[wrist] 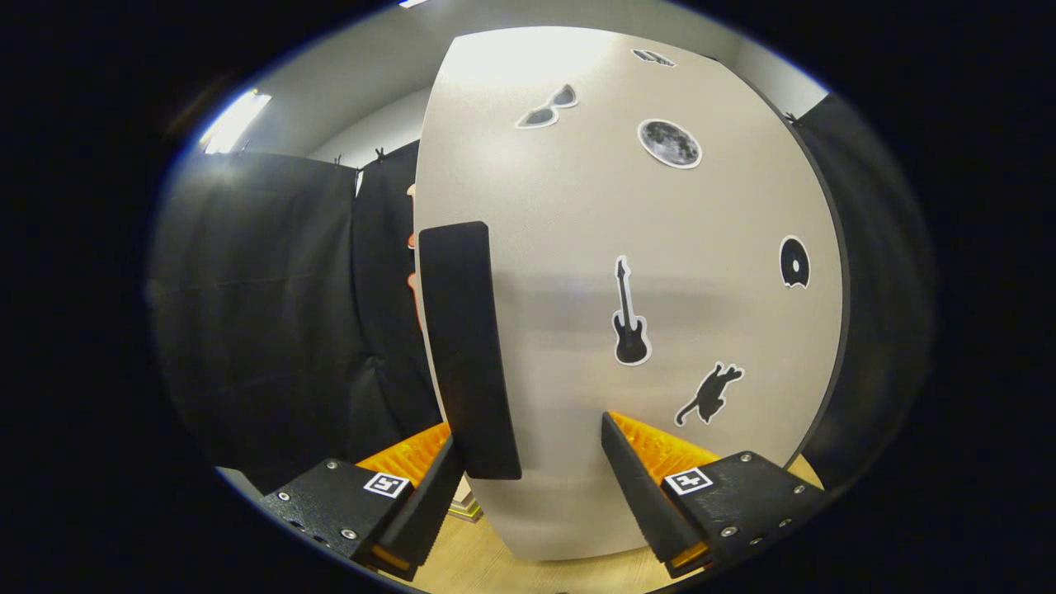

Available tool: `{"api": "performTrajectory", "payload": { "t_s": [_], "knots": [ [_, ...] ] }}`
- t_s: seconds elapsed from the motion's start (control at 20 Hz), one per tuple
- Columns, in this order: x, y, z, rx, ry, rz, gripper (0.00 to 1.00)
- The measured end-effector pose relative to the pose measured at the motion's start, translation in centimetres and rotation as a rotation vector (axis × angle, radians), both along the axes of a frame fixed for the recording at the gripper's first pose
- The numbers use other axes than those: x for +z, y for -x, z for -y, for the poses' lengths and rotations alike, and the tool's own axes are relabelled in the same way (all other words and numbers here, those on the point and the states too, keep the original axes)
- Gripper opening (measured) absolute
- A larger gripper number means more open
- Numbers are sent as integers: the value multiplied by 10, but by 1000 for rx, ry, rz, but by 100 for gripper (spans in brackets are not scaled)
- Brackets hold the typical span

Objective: Open the shoe cabinet door, grab the shoes and put them into the shoe cabinet, then close the shoe cabinet door.

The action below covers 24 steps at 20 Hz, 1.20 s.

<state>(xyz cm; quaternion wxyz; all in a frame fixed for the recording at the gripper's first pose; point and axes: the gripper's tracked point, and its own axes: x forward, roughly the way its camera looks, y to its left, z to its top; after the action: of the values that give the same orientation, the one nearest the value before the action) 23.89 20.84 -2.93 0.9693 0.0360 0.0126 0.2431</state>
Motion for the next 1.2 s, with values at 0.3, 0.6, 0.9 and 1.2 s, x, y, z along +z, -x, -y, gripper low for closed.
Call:
{"api": "performTrajectory", "payload": {
  "t_s": [0.3, 0.6, 0.9, 1.2],
  "knots": [
    [2, -9, -5, -98, -8, 41, 98],
    [-2, -18, -7, -153, 15, 37, 98],
    [-3, -24, -7, -185, 23, 39, 98],
    [-5, -6, -3, -193, 3, 8, 97]
  ]
}}
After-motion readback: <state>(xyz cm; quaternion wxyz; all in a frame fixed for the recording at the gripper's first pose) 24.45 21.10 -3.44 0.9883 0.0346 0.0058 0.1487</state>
